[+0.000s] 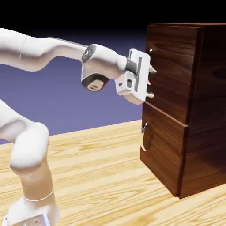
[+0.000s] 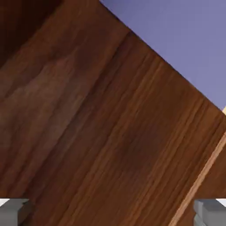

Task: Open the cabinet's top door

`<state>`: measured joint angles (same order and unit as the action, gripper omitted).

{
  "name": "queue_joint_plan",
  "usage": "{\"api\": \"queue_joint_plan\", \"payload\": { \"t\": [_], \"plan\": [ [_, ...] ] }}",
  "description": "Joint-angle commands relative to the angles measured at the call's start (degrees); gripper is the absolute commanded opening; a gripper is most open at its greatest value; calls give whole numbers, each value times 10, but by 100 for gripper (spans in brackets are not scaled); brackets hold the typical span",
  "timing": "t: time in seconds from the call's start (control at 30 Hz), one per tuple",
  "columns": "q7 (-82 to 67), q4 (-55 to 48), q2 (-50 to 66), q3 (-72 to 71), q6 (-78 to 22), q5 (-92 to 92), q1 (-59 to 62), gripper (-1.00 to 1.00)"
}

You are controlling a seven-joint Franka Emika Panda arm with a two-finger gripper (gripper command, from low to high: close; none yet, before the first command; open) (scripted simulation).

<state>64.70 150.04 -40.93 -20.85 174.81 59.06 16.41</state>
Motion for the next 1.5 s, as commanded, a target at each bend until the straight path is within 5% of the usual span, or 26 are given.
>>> {"api": "queue_joint_plan", "payload": {
  "t": [0.0, 1.47],
  "plan": [
    [9, -5, -3, -9, 0, 25, 7, 0],
    [398, -211, -140, -387, 9, 1062, 329, 0]
  ]
}}
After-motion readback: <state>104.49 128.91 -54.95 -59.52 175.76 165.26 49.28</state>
